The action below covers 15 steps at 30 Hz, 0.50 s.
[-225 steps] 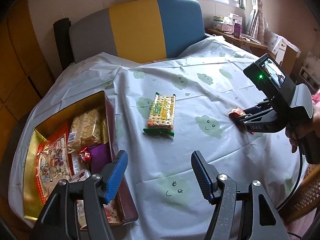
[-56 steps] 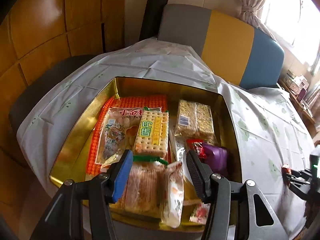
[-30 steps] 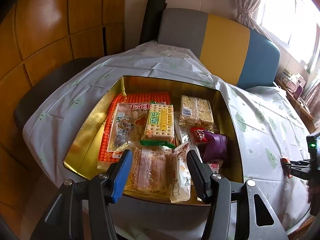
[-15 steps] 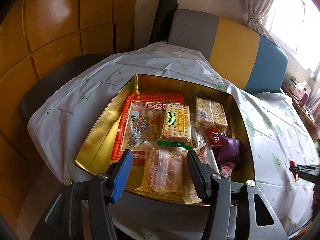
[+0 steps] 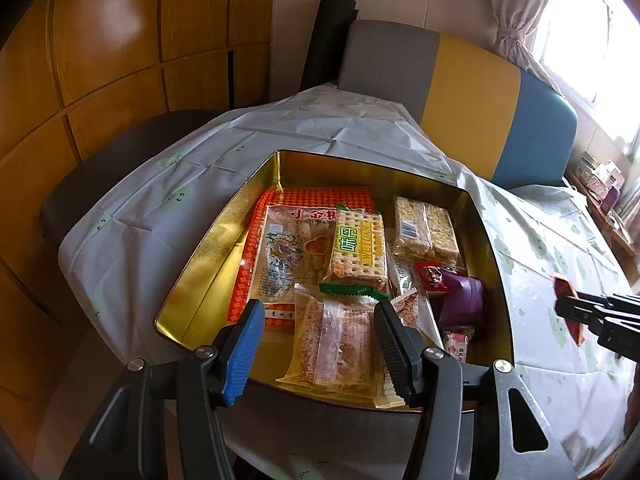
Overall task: Organize snacks
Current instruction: 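Carry the red candy bar into the gold tray and open the right gripper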
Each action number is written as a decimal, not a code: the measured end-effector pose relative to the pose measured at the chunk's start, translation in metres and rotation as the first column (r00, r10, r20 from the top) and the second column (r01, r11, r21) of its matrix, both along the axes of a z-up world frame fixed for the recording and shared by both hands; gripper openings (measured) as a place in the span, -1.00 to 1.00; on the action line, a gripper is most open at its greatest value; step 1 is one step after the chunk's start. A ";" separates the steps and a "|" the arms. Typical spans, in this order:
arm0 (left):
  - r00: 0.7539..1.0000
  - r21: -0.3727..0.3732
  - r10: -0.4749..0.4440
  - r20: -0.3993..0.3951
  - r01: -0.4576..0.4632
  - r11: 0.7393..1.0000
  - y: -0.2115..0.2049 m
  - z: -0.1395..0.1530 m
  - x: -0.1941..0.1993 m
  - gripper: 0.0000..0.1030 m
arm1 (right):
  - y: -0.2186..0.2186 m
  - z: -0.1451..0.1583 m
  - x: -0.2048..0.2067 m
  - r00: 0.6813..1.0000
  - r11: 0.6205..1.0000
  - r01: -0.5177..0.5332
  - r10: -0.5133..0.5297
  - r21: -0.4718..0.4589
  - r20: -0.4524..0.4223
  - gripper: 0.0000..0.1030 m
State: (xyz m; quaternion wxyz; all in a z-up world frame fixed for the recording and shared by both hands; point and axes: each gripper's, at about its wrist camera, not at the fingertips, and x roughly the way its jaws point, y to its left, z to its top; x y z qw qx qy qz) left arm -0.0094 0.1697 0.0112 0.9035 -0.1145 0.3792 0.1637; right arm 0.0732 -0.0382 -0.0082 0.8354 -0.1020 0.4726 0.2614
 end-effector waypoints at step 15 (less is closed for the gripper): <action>0.999 0.005 0.045 -0.005 -0.045 0.999 0.016 0.000 -0.002 0.15 | 0.108 -0.003 -0.010 0.990 0.988 -0.124 0.129 0.089 -0.053 -0.58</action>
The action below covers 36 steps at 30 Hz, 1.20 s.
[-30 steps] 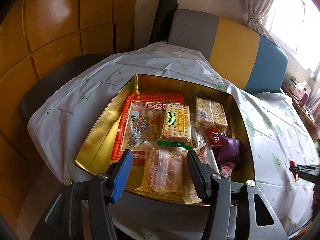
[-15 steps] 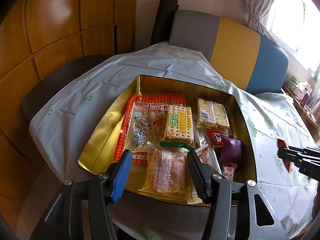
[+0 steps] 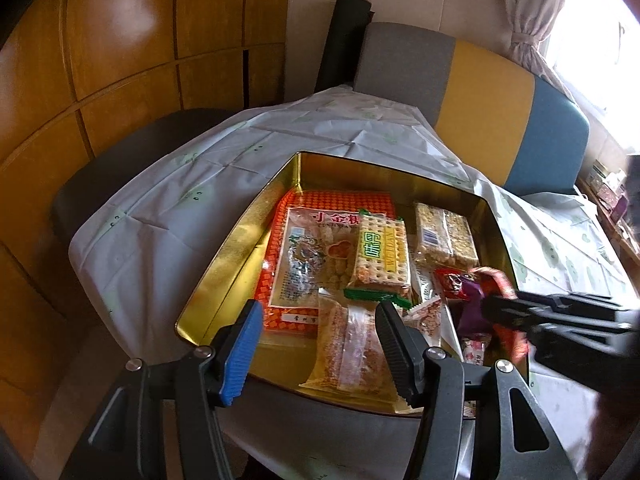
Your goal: Organize snacks
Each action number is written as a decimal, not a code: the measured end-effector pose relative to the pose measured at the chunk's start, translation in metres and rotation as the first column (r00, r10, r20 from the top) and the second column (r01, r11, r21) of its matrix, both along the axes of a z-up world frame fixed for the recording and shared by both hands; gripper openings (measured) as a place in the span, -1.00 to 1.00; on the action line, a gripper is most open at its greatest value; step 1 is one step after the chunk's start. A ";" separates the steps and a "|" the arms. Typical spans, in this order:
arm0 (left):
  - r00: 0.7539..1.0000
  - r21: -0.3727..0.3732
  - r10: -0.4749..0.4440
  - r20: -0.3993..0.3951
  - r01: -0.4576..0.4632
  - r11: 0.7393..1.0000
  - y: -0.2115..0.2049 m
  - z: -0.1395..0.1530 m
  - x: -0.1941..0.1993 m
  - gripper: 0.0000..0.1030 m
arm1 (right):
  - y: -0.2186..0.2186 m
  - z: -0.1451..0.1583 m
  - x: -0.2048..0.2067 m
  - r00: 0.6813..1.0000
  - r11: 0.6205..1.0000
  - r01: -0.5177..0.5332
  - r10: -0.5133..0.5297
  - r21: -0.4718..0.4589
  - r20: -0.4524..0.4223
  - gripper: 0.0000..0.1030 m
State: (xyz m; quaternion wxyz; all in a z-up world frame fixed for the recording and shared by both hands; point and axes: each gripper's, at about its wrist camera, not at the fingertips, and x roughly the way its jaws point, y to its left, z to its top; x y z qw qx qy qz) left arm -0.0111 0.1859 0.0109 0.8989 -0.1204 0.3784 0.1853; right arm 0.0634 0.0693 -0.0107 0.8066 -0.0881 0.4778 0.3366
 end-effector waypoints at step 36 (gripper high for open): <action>0.992 0.085 -0.106 0.070 0.100 0.991 -0.065 0.006 -0.029 0.39 | -0.060 -0.005 -0.066 0.888 0.923 0.384 -0.370 0.001 0.275 -0.26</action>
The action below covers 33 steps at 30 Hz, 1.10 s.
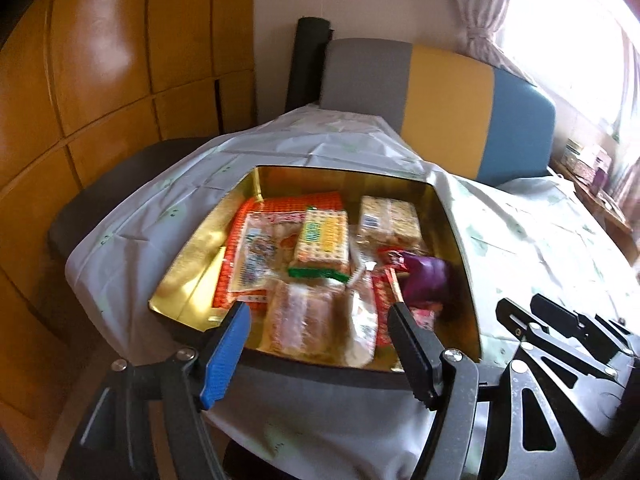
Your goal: Organize snacks
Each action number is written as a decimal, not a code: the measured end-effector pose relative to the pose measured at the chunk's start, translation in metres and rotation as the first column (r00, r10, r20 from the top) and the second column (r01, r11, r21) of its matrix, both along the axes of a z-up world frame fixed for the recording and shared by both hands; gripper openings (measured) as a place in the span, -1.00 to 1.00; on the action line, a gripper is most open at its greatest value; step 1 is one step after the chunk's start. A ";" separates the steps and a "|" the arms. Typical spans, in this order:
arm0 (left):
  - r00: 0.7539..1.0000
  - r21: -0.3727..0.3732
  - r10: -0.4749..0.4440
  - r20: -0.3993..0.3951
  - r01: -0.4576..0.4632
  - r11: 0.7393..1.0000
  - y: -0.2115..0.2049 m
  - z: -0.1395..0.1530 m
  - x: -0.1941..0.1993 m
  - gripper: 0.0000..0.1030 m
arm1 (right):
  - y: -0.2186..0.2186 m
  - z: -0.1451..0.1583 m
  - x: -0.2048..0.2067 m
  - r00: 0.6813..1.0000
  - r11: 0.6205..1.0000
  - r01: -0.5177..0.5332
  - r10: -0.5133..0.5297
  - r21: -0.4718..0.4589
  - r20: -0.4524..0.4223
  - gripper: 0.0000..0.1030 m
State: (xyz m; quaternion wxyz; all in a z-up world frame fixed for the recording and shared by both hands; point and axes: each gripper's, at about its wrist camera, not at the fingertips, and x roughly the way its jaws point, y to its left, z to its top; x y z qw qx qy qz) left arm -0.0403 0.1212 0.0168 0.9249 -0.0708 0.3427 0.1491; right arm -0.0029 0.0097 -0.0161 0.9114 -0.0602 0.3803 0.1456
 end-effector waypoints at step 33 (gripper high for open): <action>0.999 0.007 0.002 0.044 -0.003 1.000 -0.006 0.007 -0.010 0.46 | -0.006 0.003 -0.020 0.999 1.000 0.020 -0.020 -0.011 0.050 -0.26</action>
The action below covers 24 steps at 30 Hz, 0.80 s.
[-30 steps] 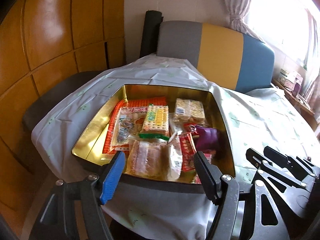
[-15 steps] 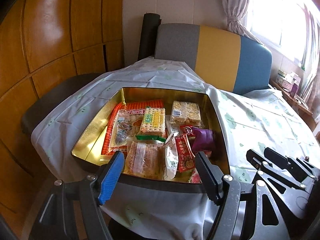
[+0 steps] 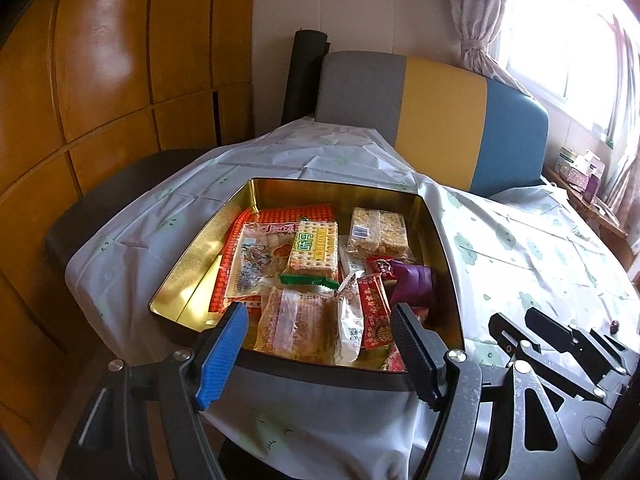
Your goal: Organize snacks
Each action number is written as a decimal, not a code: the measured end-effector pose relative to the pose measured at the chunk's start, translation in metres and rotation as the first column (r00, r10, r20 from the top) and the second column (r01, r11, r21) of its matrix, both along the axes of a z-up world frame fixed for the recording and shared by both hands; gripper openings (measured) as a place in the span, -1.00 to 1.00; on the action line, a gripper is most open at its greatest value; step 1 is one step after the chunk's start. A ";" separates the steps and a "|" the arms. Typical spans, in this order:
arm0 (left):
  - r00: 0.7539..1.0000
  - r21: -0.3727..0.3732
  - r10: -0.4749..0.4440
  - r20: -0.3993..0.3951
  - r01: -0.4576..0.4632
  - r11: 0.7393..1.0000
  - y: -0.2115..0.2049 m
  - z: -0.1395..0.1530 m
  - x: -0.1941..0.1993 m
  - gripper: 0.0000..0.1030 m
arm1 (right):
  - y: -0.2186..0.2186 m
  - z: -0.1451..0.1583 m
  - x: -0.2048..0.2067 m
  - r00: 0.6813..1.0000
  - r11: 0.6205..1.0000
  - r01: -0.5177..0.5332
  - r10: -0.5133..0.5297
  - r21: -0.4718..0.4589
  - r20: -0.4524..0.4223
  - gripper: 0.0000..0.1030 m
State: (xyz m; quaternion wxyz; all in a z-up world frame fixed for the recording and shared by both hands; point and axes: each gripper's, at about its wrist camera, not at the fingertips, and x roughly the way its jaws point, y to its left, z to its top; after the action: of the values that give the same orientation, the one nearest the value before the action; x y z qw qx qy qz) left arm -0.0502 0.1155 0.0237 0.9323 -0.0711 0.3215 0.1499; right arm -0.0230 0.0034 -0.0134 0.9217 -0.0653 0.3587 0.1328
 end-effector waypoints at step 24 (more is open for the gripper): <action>1.000 -0.007 0.011 0.009 -0.011 1.000 0.002 0.004 -0.002 0.56 | 0.002 -0.005 -0.002 1.000 1.000 -0.008 0.008 0.002 -0.008 -0.26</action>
State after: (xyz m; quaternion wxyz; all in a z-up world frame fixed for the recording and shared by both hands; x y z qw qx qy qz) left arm -0.0518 0.1171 0.0280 0.9326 -0.0768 0.3175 0.1536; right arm -0.0255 0.0057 -0.0189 0.9198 -0.0651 0.3620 0.1369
